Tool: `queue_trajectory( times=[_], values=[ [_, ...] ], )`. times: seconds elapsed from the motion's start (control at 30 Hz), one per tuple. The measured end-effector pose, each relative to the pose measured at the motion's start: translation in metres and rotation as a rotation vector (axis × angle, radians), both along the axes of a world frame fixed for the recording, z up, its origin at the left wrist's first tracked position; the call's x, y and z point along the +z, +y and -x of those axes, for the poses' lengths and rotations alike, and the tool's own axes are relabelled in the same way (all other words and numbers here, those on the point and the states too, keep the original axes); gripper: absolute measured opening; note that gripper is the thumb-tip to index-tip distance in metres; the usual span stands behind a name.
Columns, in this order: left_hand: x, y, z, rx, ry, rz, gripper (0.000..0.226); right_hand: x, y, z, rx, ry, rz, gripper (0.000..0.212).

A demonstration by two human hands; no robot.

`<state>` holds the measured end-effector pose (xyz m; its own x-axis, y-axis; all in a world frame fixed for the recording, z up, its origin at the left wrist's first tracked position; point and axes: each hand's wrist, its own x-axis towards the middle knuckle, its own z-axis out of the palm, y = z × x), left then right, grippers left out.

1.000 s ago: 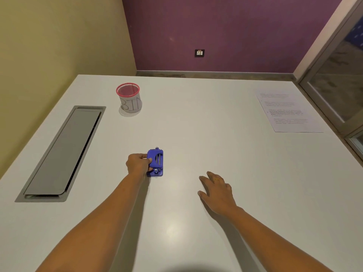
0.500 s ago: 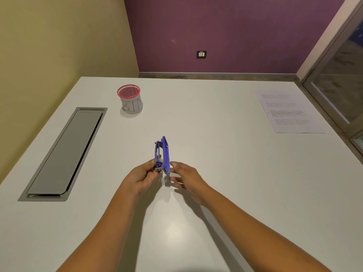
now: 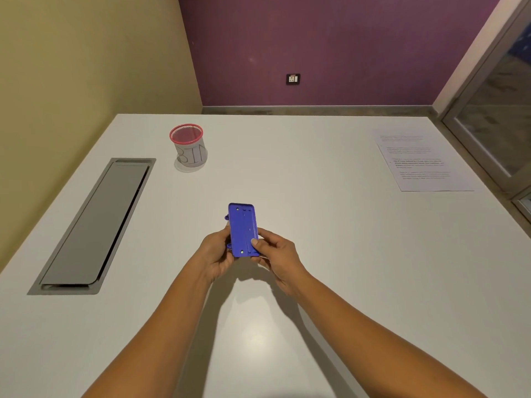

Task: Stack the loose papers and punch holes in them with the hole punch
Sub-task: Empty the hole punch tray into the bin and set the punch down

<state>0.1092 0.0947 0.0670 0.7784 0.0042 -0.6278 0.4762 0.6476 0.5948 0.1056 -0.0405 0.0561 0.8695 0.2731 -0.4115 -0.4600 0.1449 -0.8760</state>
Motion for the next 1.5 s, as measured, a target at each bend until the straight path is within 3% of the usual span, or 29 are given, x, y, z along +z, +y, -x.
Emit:
queue_trajectory(
  times=[0.4, 0.77, 0.9, 1.17, 1.3, 1.5],
  values=[
    [0.003, 0.003, 0.005, 0.040, -0.025, 0.160, 0.028, 0.006, -0.001, 0.000, 0.037, 0.065, -0.140, 0.034],
    [-0.003, 0.008, 0.006, -0.023, -0.101, 0.067, 0.033, 0.004, -0.003, -0.005, 0.062, 0.103, -0.168, 0.032],
    [-0.004, 0.017, 0.006, -0.071, -0.040, -0.173, 0.032, 0.001, -0.002, -0.006, 0.098, 0.093, -0.072, 0.032],
    [-0.005, 0.029, 0.000, -0.005, -0.077, -0.508, 0.002, -0.009, 0.018, -0.002, 0.156, 0.086, 0.051, 0.019],
    [-0.005, 0.026, -0.006, -0.132, -0.086, -0.618, 0.007, -0.011, 0.030, -0.007, 0.059, 0.039, 0.045, 0.030],
    [-0.020, 0.026, -0.015, -0.145, -0.024, -0.828, 0.009, -0.018, 0.028, -0.019, 0.130, 0.008, 0.210, 0.026]
  ],
)
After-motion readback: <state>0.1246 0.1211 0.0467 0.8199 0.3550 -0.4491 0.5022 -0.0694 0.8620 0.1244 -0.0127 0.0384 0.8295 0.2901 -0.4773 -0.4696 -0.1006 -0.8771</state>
